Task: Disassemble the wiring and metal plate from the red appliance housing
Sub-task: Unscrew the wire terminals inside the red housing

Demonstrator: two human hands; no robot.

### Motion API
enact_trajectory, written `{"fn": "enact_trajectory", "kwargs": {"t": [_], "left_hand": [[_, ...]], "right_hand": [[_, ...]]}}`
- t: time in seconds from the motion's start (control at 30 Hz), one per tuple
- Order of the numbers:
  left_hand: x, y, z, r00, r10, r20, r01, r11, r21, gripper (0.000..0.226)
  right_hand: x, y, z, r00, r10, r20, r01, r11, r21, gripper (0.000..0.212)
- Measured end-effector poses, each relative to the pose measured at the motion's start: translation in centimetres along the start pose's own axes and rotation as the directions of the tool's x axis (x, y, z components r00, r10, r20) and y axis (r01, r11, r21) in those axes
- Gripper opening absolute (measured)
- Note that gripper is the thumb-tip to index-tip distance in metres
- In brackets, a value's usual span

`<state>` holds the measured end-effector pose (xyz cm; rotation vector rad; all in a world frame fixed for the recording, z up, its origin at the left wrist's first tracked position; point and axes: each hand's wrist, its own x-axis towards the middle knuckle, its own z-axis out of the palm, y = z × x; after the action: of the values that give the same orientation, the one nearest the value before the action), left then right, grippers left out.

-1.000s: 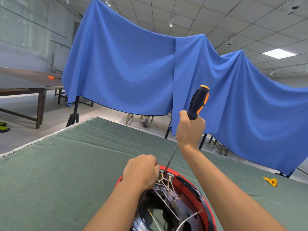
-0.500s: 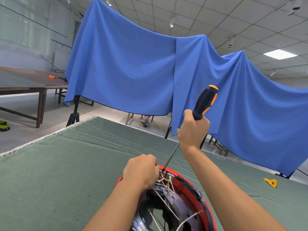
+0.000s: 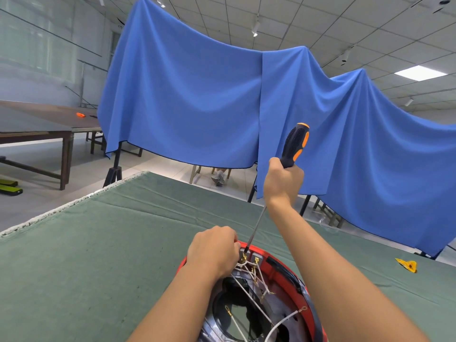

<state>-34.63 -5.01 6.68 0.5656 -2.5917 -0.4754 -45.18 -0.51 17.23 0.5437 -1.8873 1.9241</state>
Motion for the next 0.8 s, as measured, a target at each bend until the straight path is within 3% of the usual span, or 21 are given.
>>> {"fn": "enact_trajectory", "kwargs": {"t": [0.3,0.53,0.67,0.8], "left_hand": [[0.4,-0.2,0.2,1.0,0.008,0.004,-0.008,1.0,0.005,0.027],[0.5,-0.2,0.3,1.0,0.006,0.001,-0.006,1.0,0.006,0.027],[0.5,-0.1,0.3,1.0,0.0,0.006,0.0,1.0,-0.004,0.026],[0.5,0.0,0.2,1.0,-0.01,0.0,0.01,1.0,-0.002,0.027]], "right_hand": [[1.6,1.3,1.7,0.991,0.134,-0.03,-0.136,0.983,-0.121,0.027],[1.8,1.5,1.3,0.981,0.189,-0.031,-0.191,0.978,-0.081,0.025],[1.5,0.9,0.3,0.984,0.175,-0.041,-0.175,0.985,0.013,0.029],[0.8,0.4,-0.9,0.997,0.071,-0.024,-0.07,0.995,0.066,0.036]]}}
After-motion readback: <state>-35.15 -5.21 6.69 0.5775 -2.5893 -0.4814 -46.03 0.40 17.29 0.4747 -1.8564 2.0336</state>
